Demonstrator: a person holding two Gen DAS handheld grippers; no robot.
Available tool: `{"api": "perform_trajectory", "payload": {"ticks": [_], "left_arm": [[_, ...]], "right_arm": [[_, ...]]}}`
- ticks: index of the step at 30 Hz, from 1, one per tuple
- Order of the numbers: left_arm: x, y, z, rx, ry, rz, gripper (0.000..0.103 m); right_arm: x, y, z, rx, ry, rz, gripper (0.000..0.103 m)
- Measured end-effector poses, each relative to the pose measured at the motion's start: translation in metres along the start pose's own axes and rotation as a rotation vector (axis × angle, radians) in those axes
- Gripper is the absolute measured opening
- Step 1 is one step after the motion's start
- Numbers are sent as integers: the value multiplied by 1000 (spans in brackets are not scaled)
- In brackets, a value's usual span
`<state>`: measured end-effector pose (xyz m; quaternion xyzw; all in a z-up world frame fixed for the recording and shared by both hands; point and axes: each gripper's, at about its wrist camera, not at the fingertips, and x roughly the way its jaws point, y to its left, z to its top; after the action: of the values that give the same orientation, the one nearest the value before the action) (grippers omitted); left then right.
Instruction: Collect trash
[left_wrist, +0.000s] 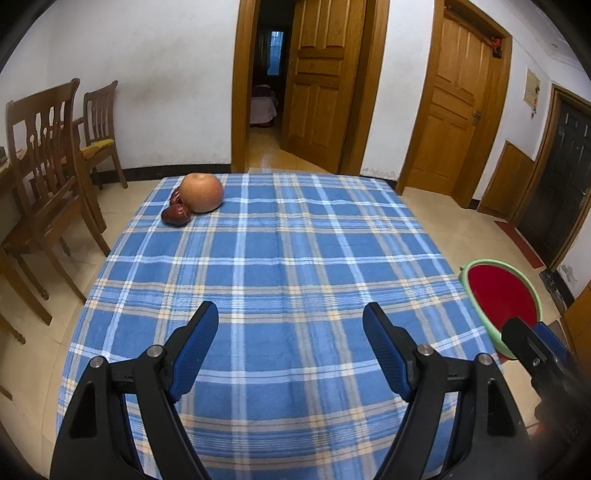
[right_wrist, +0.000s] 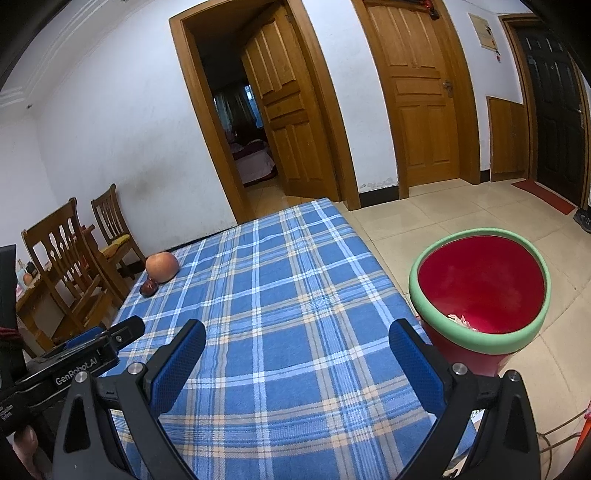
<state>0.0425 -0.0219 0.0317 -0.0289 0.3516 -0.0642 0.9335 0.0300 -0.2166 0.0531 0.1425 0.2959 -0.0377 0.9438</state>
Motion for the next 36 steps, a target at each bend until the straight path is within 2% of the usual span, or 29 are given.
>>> {"api": "perform_trajectory", "payload": {"ticks": [4,6,9,14,17,20,24,36], "left_arm": [[15,21,4,-22,44,53,82],[32,36,7,-34,91,115,88],[61,59,11,-73,162,158,89],[115,80,12,-106,277,176,89],[135,80,10,-101,305,160,89],[139,67,9,-74,268,157,91],[143,56,5,-64,227,154,102],[142,50,5,-62,212,147,102]], "right_arm": [[31,6,5,-30,84,-19,103],[54,11,7,-51,139,-30,103],[94,18,9,-92,214,-74,103],[152,20,6,-132,314,-159,103],[176,13,5,-118,350,-188,103],[184,7,4,-137,324,-232,103],[187,0,3,-139,330,-232,103],[188,-1,3,-142,331,-234,103]]}}
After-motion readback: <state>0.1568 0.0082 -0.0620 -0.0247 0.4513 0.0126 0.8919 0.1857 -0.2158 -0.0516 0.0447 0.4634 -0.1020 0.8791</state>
